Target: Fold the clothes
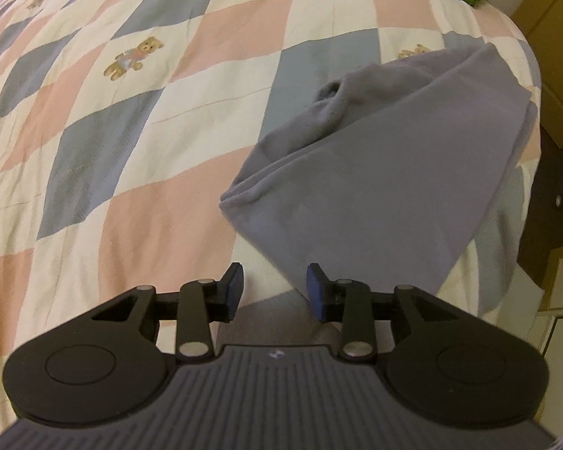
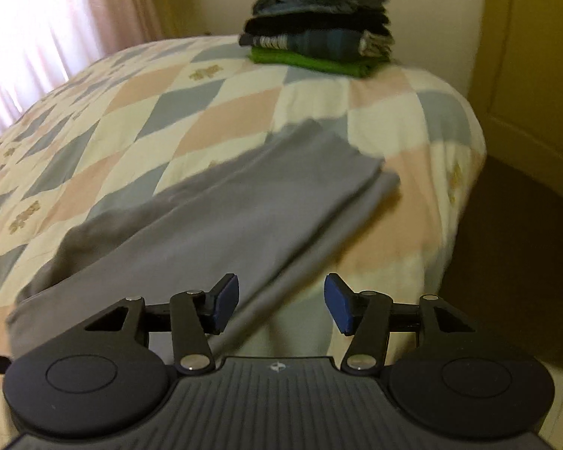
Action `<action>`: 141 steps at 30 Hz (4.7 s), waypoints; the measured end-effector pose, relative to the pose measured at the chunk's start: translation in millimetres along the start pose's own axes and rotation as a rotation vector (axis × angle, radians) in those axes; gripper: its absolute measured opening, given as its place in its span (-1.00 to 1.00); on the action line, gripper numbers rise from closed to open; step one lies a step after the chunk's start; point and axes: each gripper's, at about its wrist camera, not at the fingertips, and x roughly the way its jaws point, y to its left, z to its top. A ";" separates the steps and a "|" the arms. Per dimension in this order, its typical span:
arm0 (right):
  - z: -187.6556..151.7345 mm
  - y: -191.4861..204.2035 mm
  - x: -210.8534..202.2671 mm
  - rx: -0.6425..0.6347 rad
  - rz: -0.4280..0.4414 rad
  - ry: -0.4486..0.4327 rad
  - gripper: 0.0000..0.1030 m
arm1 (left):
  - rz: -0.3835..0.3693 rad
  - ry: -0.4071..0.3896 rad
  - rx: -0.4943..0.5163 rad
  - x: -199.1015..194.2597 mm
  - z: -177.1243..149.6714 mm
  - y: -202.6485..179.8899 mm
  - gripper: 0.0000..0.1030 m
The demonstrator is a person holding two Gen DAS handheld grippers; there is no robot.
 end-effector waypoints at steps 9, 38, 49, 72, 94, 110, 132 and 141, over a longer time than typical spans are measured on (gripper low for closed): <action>-31.4 10.7 -49.3 0.061 -0.005 0.079 0.31 | -0.001 -0.001 0.082 -11.9 -12.3 -24.2 -0.25; -58.4 41.4 -68.3 -0.012 -0.013 0.111 0.38 | -0.049 0.044 0.122 -2.7 -23.9 -32.6 -0.11; -63.7 44.1 -59.4 -0.022 -0.023 0.152 0.42 | -0.086 0.017 0.154 0.0 -35.5 -20.6 -0.09; -202.8 199.2 -41.1 -1.178 0.021 -0.170 0.46 | 0.317 -0.624 1.708 69.4 -116.1 11.5 0.26; -51.0 105.4 -6.9 -0.554 0.454 0.054 -0.64 | 0.097 -0.622 1.392 15.6 14.0 -65.4 -0.49; 126.1 -125.5 120.3 -0.069 0.490 0.253 -0.75 | -0.157 -0.418 0.262 29.5 114.1 -161.5 -0.41; 154.1 -169.1 150.8 0.078 0.720 0.275 -0.06 | -0.174 -0.315 0.103 67.5 120.1 -177.6 -0.39; 173.7 -159.3 132.1 -0.089 0.745 0.150 -0.77 | -0.175 -0.328 0.067 62.2 128.2 -187.1 -0.39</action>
